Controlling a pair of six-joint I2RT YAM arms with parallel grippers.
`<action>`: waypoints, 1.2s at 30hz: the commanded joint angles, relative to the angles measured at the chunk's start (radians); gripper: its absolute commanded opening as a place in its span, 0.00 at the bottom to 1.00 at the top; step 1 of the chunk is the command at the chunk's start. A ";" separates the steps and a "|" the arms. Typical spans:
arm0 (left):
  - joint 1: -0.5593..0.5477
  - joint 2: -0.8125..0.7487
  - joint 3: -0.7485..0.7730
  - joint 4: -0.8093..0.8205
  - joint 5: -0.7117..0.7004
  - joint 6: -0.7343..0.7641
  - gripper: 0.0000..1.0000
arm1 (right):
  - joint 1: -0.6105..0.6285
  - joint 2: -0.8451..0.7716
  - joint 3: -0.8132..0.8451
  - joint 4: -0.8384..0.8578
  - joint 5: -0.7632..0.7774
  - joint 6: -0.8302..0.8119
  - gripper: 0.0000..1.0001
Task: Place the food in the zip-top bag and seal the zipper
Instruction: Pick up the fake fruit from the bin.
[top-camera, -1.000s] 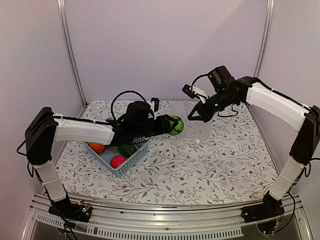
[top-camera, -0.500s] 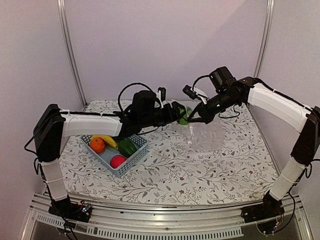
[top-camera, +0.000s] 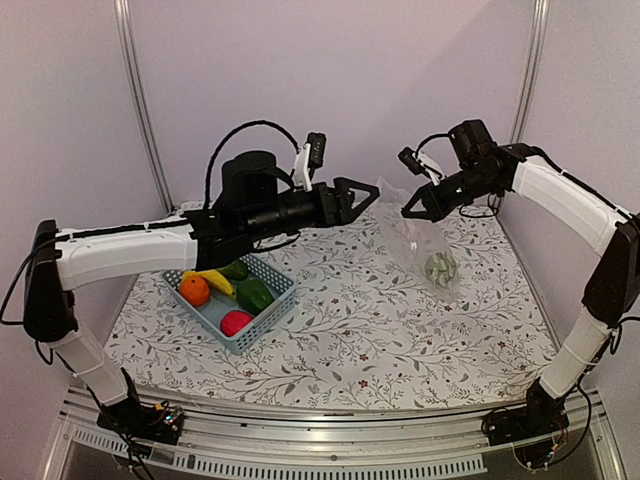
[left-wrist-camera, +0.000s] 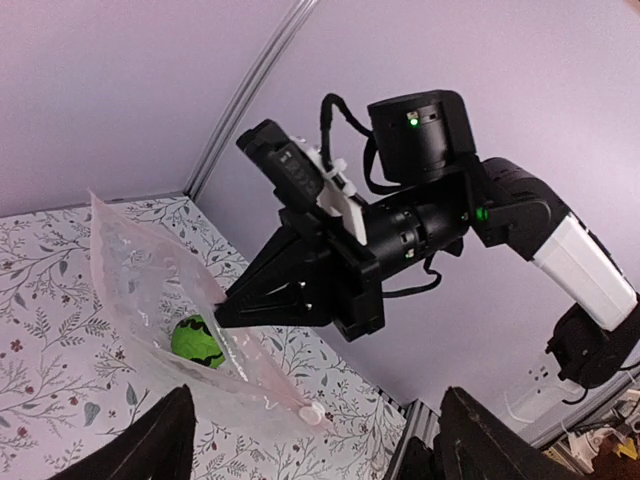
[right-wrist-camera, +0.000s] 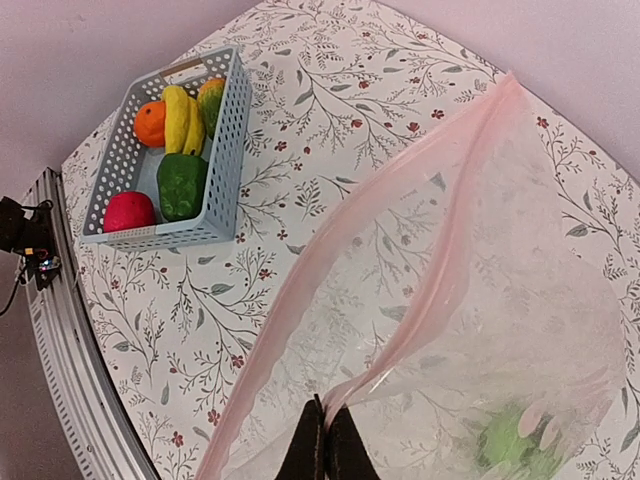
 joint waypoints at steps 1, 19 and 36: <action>-0.008 -0.102 -0.083 -0.117 -0.020 0.105 0.82 | 0.000 -0.015 -0.045 0.014 0.058 -0.015 0.00; 0.099 -0.380 -0.355 -0.976 -0.477 -0.007 0.85 | -0.006 -0.203 -0.231 0.059 0.042 -0.082 0.00; 0.222 -0.122 -0.389 -1.036 -0.264 0.036 0.80 | -0.006 -0.209 -0.253 0.058 -0.005 -0.085 0.00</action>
